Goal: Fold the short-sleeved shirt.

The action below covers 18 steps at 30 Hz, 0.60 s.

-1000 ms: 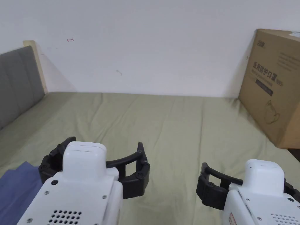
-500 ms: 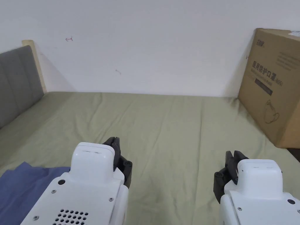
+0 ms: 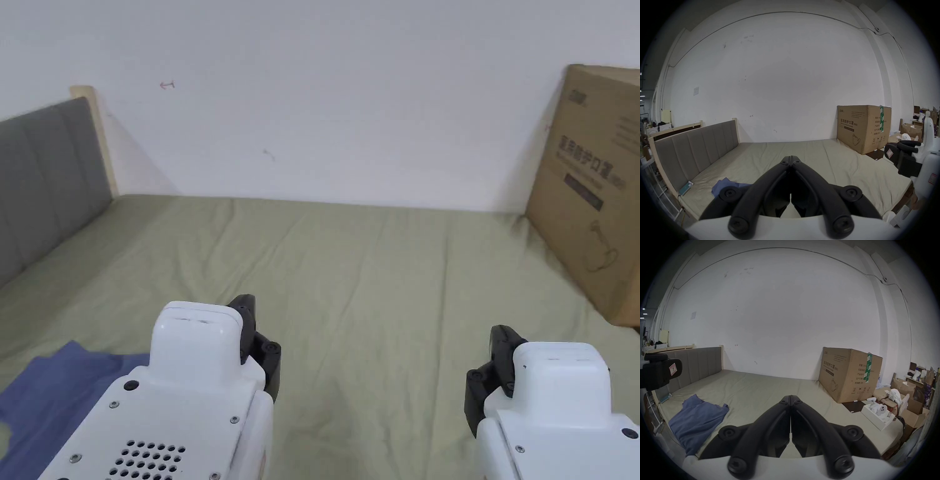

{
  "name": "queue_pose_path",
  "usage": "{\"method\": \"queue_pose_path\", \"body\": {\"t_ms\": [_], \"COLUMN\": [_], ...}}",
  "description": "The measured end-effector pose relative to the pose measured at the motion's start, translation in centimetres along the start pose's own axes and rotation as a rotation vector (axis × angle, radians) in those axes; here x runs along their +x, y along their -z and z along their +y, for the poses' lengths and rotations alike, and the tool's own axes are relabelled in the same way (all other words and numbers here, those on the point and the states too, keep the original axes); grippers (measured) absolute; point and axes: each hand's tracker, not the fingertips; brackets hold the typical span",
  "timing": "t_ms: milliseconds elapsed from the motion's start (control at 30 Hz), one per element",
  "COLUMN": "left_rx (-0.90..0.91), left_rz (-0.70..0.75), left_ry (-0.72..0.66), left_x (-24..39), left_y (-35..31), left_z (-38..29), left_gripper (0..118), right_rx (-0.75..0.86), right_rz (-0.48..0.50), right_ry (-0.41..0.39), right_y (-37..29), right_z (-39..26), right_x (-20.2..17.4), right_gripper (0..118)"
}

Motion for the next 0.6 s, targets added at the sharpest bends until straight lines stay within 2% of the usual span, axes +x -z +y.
{"method": "queue_pose_path", "body": {"t_ms": [133, 300, 467, 600], "left_rx": [0.01, 0.026, 0.027, 0.024], "left_rz": [0.083, 0.275, 0.458, 0.513], "left_ry": [-0.008, 0.01, 0.014, -0.005], "left_x": [-2.2, -6.0, -9.5, -10.8], "left_y": [-1.1, -4.1, -7.5, -8.9], "left_z": [0.4, 1.2, 1.6, 1.5], "left_gripper": [0, 0, 0, 0], "right_rx": [0.017, 0.028, 0.052, 0.054], "right_rz": [0.095, 0.298, 0.493, 0.56], "right_ry": [-0.017, -0.005, -0.031, -0.03], "right_y": [0.5, 1.3, 0.9, 0.6], "right_z": [0.5, 1.5, 2.6, 2.6], "right_x": [-2.3, -6.9, -12.1, -14.5], "right_gripper": [0, 0, 0, 0]}}
